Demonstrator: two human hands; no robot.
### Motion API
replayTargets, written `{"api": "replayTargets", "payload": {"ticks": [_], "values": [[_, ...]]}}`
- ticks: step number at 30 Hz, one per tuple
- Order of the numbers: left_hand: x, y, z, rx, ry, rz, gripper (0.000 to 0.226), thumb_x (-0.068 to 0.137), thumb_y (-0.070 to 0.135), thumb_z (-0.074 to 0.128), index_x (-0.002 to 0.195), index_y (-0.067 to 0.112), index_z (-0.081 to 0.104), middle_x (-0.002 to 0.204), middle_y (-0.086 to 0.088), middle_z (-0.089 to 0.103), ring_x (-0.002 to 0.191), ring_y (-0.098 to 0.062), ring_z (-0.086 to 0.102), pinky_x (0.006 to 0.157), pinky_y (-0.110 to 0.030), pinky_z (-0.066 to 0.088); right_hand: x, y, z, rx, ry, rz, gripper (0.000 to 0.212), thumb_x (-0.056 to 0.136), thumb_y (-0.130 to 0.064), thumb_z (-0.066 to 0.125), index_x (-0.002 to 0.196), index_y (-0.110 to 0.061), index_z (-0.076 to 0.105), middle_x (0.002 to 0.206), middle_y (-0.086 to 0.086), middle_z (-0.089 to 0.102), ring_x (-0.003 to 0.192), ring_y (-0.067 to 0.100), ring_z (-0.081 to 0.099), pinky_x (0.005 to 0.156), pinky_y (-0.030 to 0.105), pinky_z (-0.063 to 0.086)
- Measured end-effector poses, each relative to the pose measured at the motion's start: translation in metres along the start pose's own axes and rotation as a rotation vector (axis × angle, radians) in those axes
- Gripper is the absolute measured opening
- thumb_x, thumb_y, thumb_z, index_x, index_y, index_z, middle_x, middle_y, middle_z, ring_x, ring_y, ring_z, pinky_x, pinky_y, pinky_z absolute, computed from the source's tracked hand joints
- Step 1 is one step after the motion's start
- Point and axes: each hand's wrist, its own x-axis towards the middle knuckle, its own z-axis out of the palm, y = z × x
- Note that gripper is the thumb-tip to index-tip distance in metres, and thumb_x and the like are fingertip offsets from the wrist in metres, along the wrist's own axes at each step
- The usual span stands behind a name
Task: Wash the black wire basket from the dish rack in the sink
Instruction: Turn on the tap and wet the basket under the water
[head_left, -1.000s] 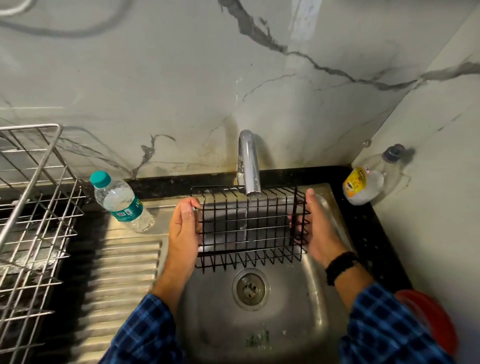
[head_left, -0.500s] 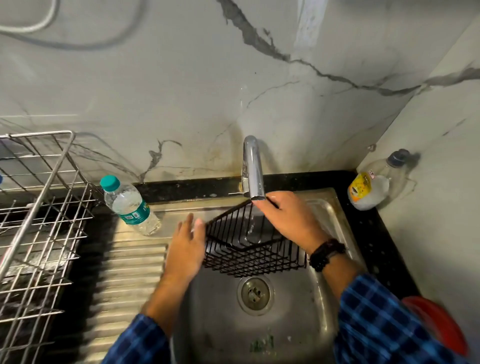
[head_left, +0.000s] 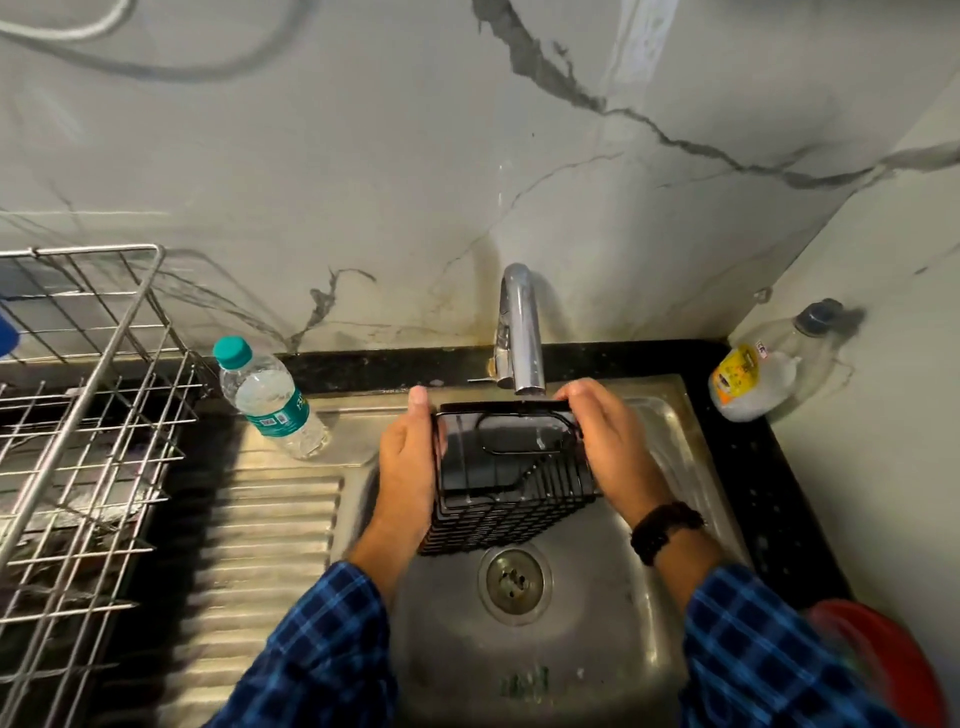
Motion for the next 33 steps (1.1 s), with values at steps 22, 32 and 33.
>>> {"api": "replayTargets", "payload": {"ticks": [22, 32, 33], "values": [[-0.003, -0.071, -0.036, 0.448, 0.056, -0.05, 0.087, 0.083, 0.088, 0.024, 0.081, 0.012, 0.066, 0.063, -0.019, 0.062, 0.055, -0.025, 0.058, 0.053, -0.047, 0.052, 0.007, 0.035, -0.017, 0.525, -0.194, 0.747, 0.072, 0.082, -0.075, 0.053, 0.118, -0.015, 0.073, 0.117, 0.015, 0.073, 0.107, 0.034, 0.069, 0.092, 0.053, 0.052], [0.001, -0.017, -0.024, 0.881, -0.29, 0.334, 0.042, 0.098, 0.053, 0.044, 0.072, 0.023, 0.056, 0.065, 0.005, 0.058, 0.062, -0.015, 0.057, 0.058, -0.037, 0.05, 0.02, 0.034, -0.066, 0.488, -0.327, 0.737, 0.059, 0.093, -0.04, 0.05, 0.135, 0.001, 0.055, 0.131, 0.027, 0.061, 0.115, 0.046, 0.062, 0.098, 0.06, 0.049], [0.005, -0.018, -0.032, 0.881, -0.313, 0.197, 0.028, 0.096, 0.051, 0.051, 0.084, 0.028, 0.061, 0.083, 0.006, 0.063, 0.077, -0.013, 0.062, 0.07, -0.036, 0.055, 0.019, 0.034, -0.068, 0.461, -0.351, 0.714, 0.057, 0.093, -0.038, 0.05, 0.135, -0.001, 0.057, 0.133, 0.024, 0.062, 0.12, 0.046, 0.06, 0.1, 0.06, 0.048]]}}
